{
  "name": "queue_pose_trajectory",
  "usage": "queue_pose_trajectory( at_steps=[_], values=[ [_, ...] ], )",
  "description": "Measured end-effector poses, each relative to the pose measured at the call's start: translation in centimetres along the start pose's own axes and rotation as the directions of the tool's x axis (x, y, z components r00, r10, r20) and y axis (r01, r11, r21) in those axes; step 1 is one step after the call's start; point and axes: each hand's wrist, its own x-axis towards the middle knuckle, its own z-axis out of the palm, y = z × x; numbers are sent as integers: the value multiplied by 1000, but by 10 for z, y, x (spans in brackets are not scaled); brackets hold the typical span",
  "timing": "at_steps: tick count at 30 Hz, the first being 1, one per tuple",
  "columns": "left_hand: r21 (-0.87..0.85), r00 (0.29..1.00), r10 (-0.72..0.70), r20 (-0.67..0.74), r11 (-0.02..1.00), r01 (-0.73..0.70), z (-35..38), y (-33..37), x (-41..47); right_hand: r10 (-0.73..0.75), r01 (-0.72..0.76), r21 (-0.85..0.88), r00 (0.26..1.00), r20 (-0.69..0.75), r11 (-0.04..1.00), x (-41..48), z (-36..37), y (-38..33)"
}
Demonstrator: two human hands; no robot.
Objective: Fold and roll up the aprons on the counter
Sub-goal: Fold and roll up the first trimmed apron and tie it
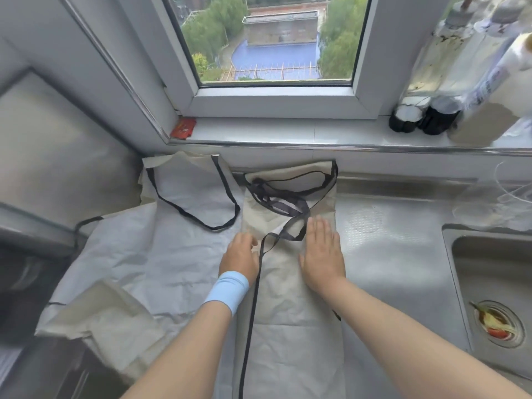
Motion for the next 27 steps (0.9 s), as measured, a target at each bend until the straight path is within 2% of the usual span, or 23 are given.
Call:
queue_pose_trajectory(
  at_steps=[2, 4, 6, 9, 14, 18, 22, 25, 27],
  values=[
    [0, 998, -57, 29, 998, 57, 4, -3, -21, -64, 64, 4, 994, -86, 998, -26, 8, -8],
    [3, 992, -107, 67, 994, 107, 9, -7, -42, -156, 159, 26, 983, -95, 987, -53, 15, -13],
    [11, 979, -179, 98, 984, 179, 15, -13, -61, -249, 250, 42, 968, -32, 967, -76, 27, -17],
    [89, 948, -274, 159, 961, 263, 17, -19, -85, -327, 335, -61, 938, 117, 940, -101, 46, -14],
    [242, 870, -360, 338, 926, 289, 15, -22, -116, -239, 263, -171, 959, 150, 949, -125, 45, -13],
    [183, 829, -337, 446, 941, 284, 16, -27, -155, -250, 285, -185, 950, 188, 941, -168, 49, -20],
    [42, 838, -284, 465, 953, 300, 18, -36, -194, -285, 349, -187, 911, 299, 918, -214, 51, -20],
    [139, 791, -328, 516, 944, 300, 22, -42, -229, -244, 304, -159, 918, 312, 939, -231, 43, -17],
    [161, 755, -392, 525, 917, 365, 26, -48, -246, -267, 324, -176, 921, 282, 930, -239, 37, -14]
  ],
)
